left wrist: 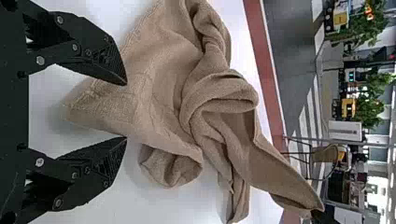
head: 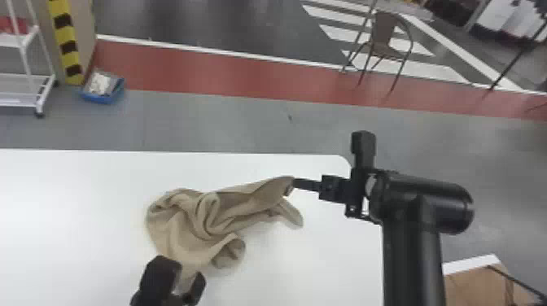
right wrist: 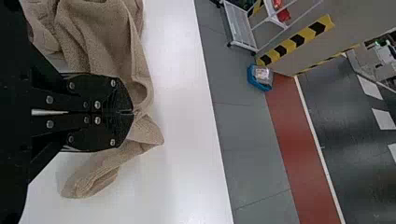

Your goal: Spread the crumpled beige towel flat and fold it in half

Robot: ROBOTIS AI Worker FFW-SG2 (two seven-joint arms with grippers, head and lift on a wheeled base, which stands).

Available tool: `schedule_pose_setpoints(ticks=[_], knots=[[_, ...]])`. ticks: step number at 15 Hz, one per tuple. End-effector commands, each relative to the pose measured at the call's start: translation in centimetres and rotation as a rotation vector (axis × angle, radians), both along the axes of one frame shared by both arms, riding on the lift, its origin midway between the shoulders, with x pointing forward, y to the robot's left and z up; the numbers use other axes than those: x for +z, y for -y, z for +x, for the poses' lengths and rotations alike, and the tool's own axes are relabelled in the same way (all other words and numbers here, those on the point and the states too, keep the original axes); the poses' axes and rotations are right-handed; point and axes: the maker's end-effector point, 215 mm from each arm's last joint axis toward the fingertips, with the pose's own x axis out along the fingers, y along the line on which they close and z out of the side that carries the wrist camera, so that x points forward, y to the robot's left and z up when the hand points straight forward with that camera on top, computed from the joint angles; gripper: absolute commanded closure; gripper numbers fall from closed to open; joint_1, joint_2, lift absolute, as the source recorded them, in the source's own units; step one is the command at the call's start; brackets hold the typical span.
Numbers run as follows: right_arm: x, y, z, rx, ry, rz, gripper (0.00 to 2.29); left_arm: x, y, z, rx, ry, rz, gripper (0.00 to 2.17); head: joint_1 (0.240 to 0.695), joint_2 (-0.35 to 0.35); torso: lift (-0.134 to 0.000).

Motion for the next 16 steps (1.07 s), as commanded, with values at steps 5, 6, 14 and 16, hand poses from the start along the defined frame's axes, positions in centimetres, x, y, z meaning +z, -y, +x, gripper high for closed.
schedule_pose_setpoints(ticks=[5,6,14,16], knots=[[0.5,-0.5,-0.2,0.009,0.013,0.015,1.21,-0.9,-0.1,-0.3,-0.013,0.013,0.026,0.85,0.695,-0.350,0.000],[0.6,-0.6,-0.3,0.010,0.015,0.016,1.21,-0.9,-0.2,-0.2,-0.007,0.014,0.031,1.27,0.695,-0.350,0.000],[5.5,4.1,-0.8,-0.044,0.022,0.102,1.21,2.7,-7.5,2.6,0.107,0.092,0.076,1.39,0.695,-0.340,0.000],[7.5,6.9,-0.5,-0.075,0.042,0.094,1.21,4.8,-9.9,3.8,0.145,0.122,0.079,1.39,0.695,-0.331,0.000]])
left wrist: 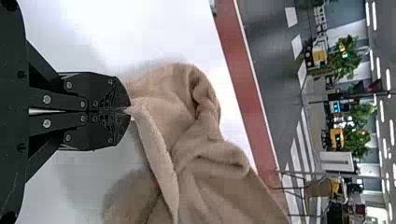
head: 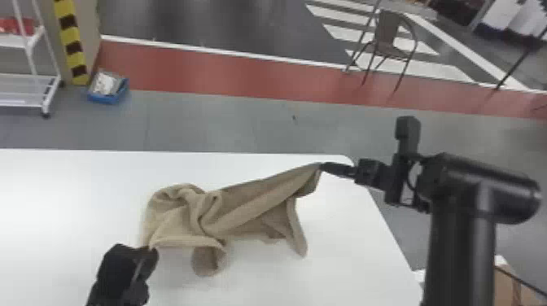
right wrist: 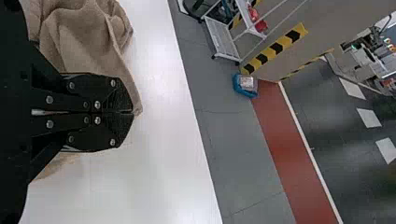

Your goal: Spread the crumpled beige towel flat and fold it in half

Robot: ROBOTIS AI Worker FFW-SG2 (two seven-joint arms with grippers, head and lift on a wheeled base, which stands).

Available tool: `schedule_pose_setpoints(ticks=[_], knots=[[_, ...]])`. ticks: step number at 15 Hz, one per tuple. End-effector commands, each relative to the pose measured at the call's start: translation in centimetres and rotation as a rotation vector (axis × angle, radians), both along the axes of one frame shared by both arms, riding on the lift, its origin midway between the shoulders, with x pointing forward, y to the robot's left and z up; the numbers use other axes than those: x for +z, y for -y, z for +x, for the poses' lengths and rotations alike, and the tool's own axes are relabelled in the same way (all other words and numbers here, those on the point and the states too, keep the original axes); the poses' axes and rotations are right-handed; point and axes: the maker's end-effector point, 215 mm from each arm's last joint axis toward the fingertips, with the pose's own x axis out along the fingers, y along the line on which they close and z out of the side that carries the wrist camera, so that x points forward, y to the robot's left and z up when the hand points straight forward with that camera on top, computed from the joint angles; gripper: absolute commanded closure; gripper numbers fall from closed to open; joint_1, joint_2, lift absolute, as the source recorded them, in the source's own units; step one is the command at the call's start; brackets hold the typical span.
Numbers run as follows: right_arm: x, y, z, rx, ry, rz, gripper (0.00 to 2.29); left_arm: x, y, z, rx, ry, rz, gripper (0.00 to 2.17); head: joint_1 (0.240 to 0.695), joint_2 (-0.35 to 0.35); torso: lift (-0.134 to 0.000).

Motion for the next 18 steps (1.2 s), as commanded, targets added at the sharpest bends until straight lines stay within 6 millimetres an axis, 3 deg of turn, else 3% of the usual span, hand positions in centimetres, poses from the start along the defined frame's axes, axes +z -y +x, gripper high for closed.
schedule_pose_setpoints(ticks=[1,3,4,8,14,18], knots=[[2.3,3.6,0.0,-0.057,0.010,0.005,1.21,2.3,-2.8,1.3,0.048,0.033,0.001,1.39,0.695,-0.324,0.000],[4.1,6.5,0.1,-0.108,0.029,0.010,1.21,3.3,-4.4,1.9,0.072,0.050,-0.001,1.39,0.695,-0.325,0.000],[4.3,6.9,0.2,-0.116,0.028,0.014,1.21,3.8,-4.7,2.2,0.077,0.060,-0.002,1.39,0.695,-0.327,0.000],[2.0,8.9,0.0,-0.153,-0.011,-0.005,1.21,3.9,-4.9,2.3,0.080,0.063,0.002,1.39,0.695,-0.343,0.000],[2.9,12.5,-0.5,-0.237,0.022,-0.003,1.21,4.3,-9.2,3.4,0.139,0.083,0.035,1.39,0.695,-0.350,0.000],[3.2,14.7,-1.9,-0.274,0.026,-0.003,1.21,5.9,-11.9,4.4,0.151,0.105,0.039,1.39,0.695,-0.347,0.000]])
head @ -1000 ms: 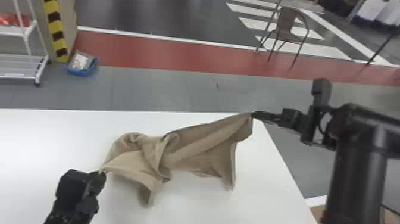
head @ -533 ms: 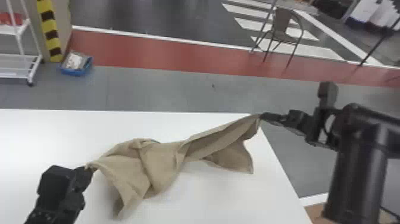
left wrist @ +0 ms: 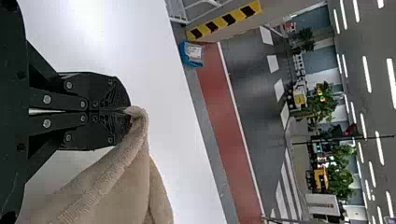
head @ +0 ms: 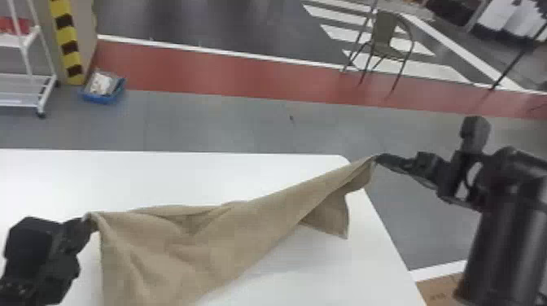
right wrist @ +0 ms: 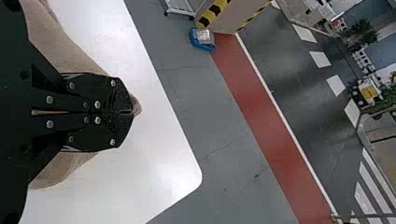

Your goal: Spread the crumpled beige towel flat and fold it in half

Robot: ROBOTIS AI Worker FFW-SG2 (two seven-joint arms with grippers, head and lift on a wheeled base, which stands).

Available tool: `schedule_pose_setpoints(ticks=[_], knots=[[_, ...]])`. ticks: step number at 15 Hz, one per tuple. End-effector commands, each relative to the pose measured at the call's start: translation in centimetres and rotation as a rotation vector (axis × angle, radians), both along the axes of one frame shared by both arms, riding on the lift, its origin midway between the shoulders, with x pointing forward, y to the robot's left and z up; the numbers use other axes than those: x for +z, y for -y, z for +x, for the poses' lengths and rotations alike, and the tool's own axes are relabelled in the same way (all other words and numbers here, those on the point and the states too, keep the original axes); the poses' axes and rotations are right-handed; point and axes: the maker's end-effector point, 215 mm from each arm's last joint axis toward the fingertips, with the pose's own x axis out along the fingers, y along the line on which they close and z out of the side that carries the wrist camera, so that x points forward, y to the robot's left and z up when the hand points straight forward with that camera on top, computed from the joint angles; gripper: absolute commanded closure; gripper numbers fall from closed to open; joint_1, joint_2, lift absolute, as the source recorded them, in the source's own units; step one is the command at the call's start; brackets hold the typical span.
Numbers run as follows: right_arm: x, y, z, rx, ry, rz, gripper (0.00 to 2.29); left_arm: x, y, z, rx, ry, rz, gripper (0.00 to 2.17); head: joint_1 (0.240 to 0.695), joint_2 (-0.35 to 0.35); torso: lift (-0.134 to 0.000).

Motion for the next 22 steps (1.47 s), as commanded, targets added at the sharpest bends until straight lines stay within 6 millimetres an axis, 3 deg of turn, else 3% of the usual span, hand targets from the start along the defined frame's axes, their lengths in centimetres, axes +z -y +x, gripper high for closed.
schedule_pose_setpoints(ticks=[1,3,4,6,10,13,15,16,18,22], knots=[[-0.4,0.4,-0.8,-0.010,-0.002,0.020,1.21,0.3,-0.9,0.6,0.009,-0.005,0.005,1.39,0.695,-0.345,0.000],[-1.7,-0.6,-1.1,0.016,-0.022,0.008,1.21,-0.4,-0.1,0.8,-0.010,-0.014,0.031,1.20,0.695,-0.343,0.000],[-1.7,-0.7,-0.9,0.017,-0.017,0.006,1.21,-0.6,0.2,0.7,-0.012,-0.015,0.031,0.88,0.695,-0.342,0.000],[-2.2,-1.3,-0.6,0.022,-0.012,0.013,1.21,-0.9,0.9,0.4,-0.022,-0.023,0.041,0.02,0.695,-0.341,0.000],[-2.9,-2.1,-1.2,0.034,-0.027,0.032,1.21,-1.8,-1.2,-1.2,-0.005,-0.049,0.084,0.01,0.695,-0.340,0.000],[-2.7,-2.5,-1.1,0.042,-0.024,0.033,1.21,-1.6,-5.1,-1.0,0.037,-0.044,0.132,0.02,0.695,-0.318,0.000],[-2.7,-2.7,-1.2,0.046,-0.028,0.029,1.21,-1.8,-7.0,-2.4,0.020,-0.054,0.125,0.02,0.695,-0.293,0.000],[-2.8,-2.8,-1.2,0.049,-0.029,0.028,1.21,-1.6,-7.3,-3.8,-0.019,-0.075,0.084,0.02,0.695,-0.281,0.000],[-2.6,-3.1,-1.0,0.061,-0.026,0.029,1.21,-1.4,-5.0,-7.1,-0.131,-0.093,0.014,0.02,0.695,-0.275,0.000],[-2.7,-5.6,-0.5,0.105,-0.049,0.051,1.21,-0.8,-5.1,-9.2,-0.209,-0.110,-0.025,0.03,0.695,-0.290,0.000]])
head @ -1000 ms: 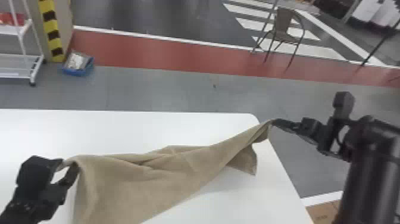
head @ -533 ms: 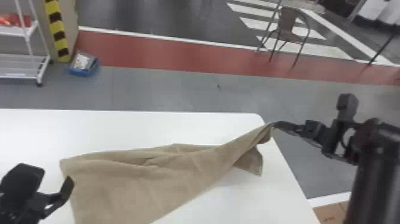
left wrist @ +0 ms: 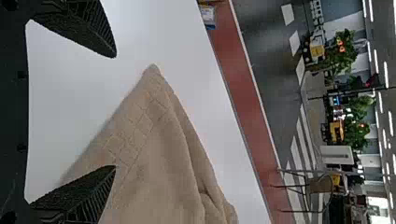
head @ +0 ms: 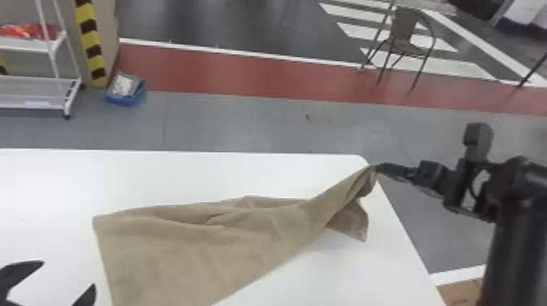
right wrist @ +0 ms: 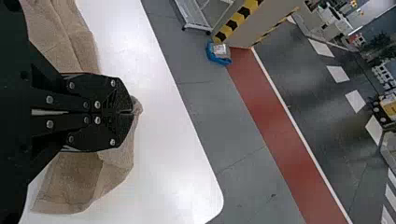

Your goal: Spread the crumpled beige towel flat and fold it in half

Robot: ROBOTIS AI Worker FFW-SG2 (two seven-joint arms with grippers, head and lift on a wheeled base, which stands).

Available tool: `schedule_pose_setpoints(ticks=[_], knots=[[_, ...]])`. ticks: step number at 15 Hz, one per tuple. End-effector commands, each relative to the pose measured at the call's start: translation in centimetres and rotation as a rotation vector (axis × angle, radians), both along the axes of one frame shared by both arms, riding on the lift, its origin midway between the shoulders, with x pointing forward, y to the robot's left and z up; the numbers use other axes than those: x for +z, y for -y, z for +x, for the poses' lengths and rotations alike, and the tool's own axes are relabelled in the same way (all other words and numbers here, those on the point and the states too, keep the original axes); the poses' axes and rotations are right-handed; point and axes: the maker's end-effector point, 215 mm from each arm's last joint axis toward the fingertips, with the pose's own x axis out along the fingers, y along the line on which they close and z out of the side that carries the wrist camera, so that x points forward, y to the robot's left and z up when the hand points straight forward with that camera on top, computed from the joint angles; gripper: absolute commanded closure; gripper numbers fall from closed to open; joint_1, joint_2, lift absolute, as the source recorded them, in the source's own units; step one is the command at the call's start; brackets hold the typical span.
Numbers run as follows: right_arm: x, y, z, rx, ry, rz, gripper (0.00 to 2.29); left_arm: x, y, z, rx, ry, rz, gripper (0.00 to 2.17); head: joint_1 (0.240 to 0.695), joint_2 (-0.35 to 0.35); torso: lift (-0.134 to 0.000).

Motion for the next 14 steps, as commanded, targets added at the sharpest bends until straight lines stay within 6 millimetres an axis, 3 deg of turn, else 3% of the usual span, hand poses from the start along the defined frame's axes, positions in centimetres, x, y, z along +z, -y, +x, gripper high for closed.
schedule_pose_setpoints(ticks=[1,4,6,8,10,14], knots=[[-0.3,-1.3,-0.1,0.019,-0.024,0.016,1.21,0.7,-0.3,-1.5,-0.045,-0.016,-0.021,0.03,0.695,-0.284,0.000],[-0.1,-1.7,0.0,0.025,-0.024,0.024,1.21,0.1,1.7,-4.6,-0.123,-0.042,-0.037,0.03,0.695,-0.282,0.000],[-0.2,-2.2,0.1,0.036,-0.027,0.023,1.21,-0.5,3.0,-5.0,-0.143,-0.008,-0.023,0.03,0.695,-0.292,0.000],[-0.4,-2.9,0.1,0.044,-0.034,0.033,1.21,-2.0,5.0,-5.8,-0.164,-0.031,-0.023,0.04,0.695,-0.298,0.000],[-0.3,-3.1,0.0,0.045,-0.036,0.036,1.21,-3.3,6.5,-6.9,-0.187,-0.077,-0.020,0.20,0.695,-0.320,0.000],[0.0,-2.3,0.1,0.035,-0.024,0.029,1.21,-6.1,7.7,-9.6,-0.213,-0.174,0.006,0.27,0.695,-0.350,0.000]])
